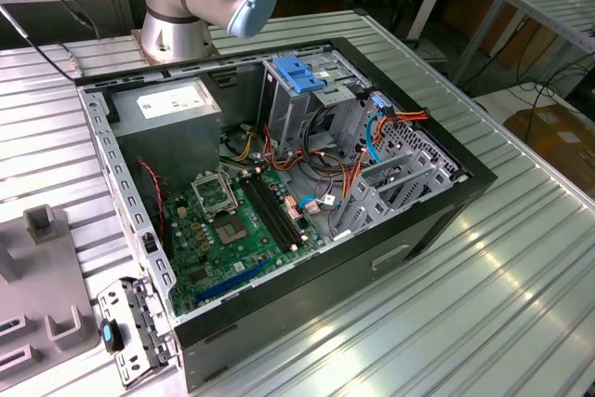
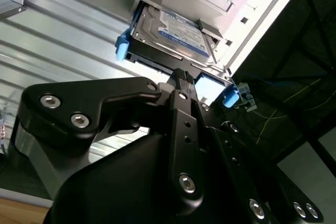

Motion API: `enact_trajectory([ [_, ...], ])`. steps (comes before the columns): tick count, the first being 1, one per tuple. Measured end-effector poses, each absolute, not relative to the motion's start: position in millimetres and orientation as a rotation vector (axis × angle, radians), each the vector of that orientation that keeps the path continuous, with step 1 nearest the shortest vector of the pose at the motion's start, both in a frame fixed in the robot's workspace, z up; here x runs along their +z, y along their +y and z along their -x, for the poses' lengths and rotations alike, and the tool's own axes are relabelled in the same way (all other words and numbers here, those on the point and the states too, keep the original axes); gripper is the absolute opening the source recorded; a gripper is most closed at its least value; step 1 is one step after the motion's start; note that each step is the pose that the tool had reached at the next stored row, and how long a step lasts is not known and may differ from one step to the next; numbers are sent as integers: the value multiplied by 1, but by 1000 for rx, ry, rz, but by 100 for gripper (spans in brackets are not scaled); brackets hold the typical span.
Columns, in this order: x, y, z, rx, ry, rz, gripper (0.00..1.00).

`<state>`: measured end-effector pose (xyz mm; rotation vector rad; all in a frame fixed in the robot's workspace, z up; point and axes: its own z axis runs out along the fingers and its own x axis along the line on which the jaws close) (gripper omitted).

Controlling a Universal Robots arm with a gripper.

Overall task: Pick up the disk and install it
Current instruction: 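Reach for the disk, then pick up the disk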

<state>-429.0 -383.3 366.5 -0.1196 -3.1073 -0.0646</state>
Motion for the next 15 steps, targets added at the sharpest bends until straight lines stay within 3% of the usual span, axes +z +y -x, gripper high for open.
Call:
enact_trajectory([
  [15,365,-382,451,-65,-3107,120,11],
])
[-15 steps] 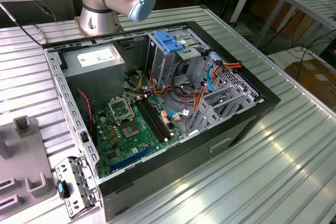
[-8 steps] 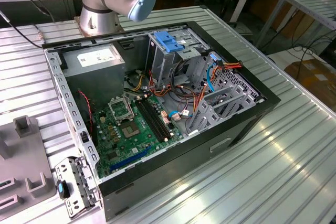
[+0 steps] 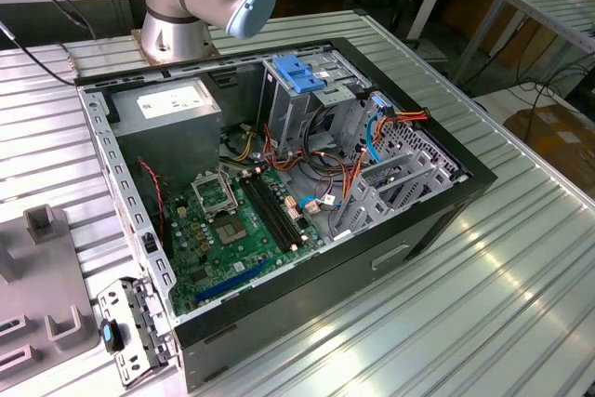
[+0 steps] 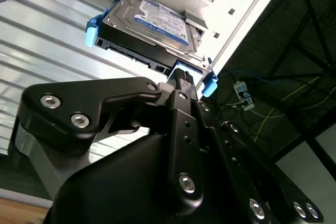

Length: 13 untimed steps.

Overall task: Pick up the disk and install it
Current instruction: 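Pick up the disk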

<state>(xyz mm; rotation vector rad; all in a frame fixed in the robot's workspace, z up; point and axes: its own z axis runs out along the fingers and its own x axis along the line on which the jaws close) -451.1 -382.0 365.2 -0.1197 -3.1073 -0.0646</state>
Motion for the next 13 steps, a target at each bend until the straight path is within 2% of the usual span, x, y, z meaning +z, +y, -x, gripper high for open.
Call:
enact_trajectory([
  [13,365,-382,451,-64,-3108,57,11],
])
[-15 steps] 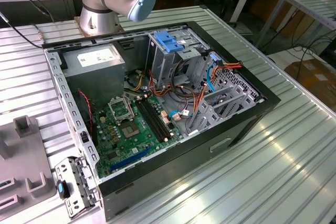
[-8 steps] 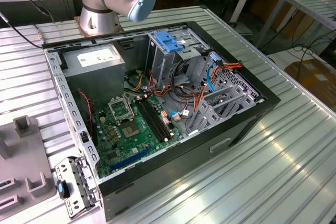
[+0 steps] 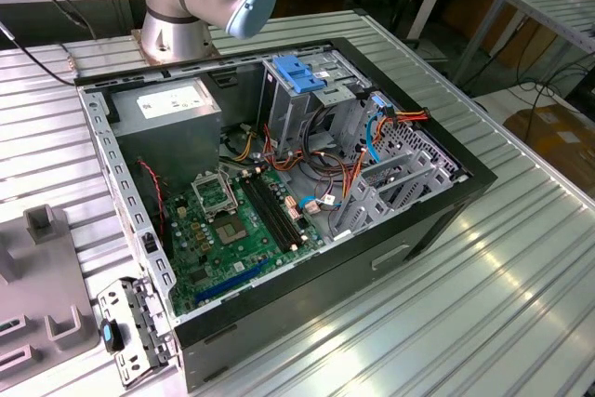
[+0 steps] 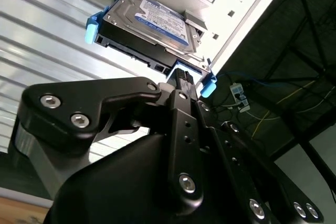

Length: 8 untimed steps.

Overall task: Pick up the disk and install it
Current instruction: 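Pick up the disk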

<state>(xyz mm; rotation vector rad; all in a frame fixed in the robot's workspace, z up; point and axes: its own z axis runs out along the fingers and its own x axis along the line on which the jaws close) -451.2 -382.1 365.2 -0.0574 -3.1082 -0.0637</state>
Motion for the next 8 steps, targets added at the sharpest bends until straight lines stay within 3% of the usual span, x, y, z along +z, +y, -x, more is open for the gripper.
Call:
enact_trajectory([
  [8,365,-382,451,-50,-3110,-16,11],
])
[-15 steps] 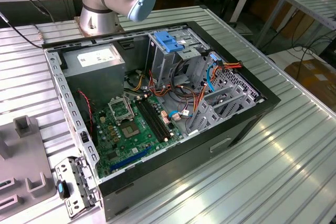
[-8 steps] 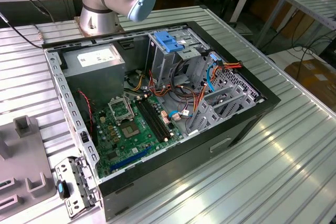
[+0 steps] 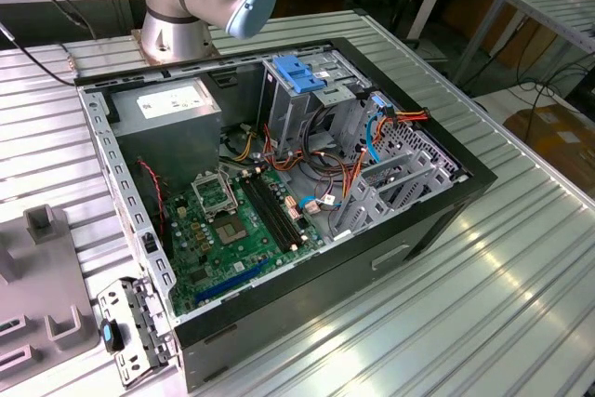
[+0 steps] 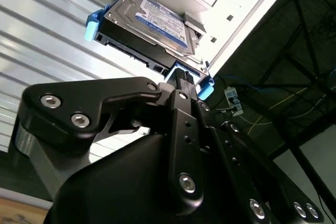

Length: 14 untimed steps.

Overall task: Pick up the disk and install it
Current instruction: 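Pick up the disk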

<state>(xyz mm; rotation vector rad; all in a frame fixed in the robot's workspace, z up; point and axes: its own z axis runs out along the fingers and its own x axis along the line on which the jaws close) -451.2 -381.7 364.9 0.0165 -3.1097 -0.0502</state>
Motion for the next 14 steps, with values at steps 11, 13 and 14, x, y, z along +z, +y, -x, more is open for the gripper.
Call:
enact_trajectory([
  [11,364,-382,451,-43,-3082,-389,11],
  [13,364,-382,451,-41,-3073,-450,11],
  [14,364,-382,451,-41,-3069,-480,11],
])
